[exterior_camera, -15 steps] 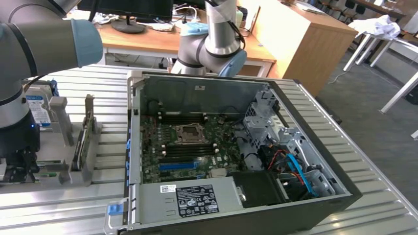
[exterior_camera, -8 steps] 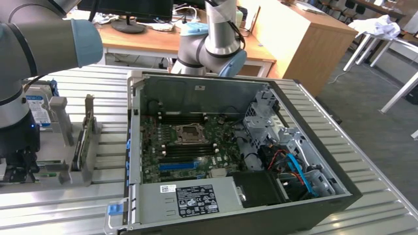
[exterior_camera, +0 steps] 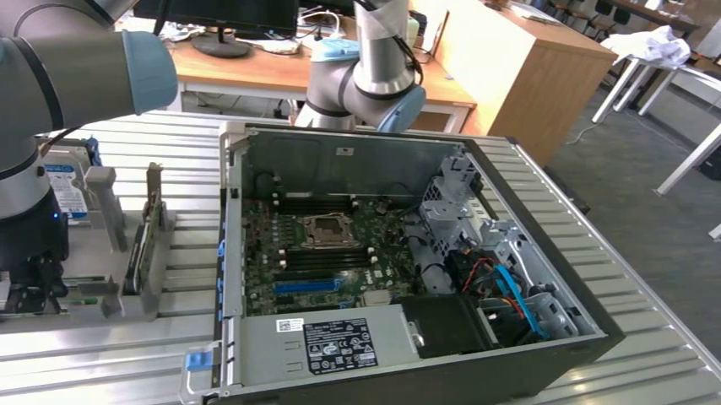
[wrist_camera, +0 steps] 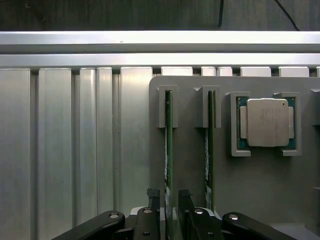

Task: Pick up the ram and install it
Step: 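Pick up the ram and move it above insertion slot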

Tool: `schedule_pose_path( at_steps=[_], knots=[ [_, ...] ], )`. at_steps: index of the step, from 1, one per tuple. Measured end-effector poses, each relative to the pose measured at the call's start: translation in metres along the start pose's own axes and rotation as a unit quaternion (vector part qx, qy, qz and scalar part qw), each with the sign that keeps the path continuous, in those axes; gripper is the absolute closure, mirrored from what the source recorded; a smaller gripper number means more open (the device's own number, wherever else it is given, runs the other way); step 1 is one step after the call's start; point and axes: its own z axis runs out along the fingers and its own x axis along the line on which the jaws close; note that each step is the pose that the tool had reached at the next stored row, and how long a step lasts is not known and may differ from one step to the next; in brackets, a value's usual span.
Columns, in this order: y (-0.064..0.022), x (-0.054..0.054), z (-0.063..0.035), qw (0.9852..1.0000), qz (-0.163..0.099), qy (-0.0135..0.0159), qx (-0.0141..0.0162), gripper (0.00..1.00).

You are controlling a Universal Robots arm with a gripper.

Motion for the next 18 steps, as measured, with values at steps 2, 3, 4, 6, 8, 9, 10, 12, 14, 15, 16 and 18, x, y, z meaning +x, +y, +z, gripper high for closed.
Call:
schedule_pose_path(
  at_steps=[2,3,4,6,8,9,10,12,14,15,16,18],
  knots=[
    [0.0000,0.0000,0.0000,1.0000,0.000,0.0000,0.0000,0.73],
    [0.0000,0.0000,-0.0001,1.0000,0.000,0.0001,0.0000,0.79],
    [0.0000,0.0000,0.0000,1.0000,0.000,0.0000,0.0000,0.85],
    [0.0000,0.0000,-0.0001,1.0000,0.000,0.0001,0.0000,0.88],
    [0.0000,0.0000,-0.0001,1.0000,0.000,0.0000,0.0000,0.88],
    [0.0000,0.0000,0.0000,1.0000,0.000,0.0000,0.0000,0.88],
    [0.0000,0.0000,-0.0001,1.0000,0.000,0.0000,0.0000,0.88],
    [0.0000,0.0000,0.0000,1.0000,0.000,0.0000,0.0000,0.88],
    [0.0000,0.0000,-0.0001,1.0000,0.000,0.0000,0.0000,0.88],
    [0.0000,0.0000,0.0000,1.0000,0.000,0.0000,0.0000,0.88],
    [0.0000,0.0000,-0.0006,1.0000,0.000,0.0001,-0.0001,0.88],
    [0.0001,0.0000,-0.0024,1.0000,0.000,0.0001,-0.0001,0.88]
  ],
)
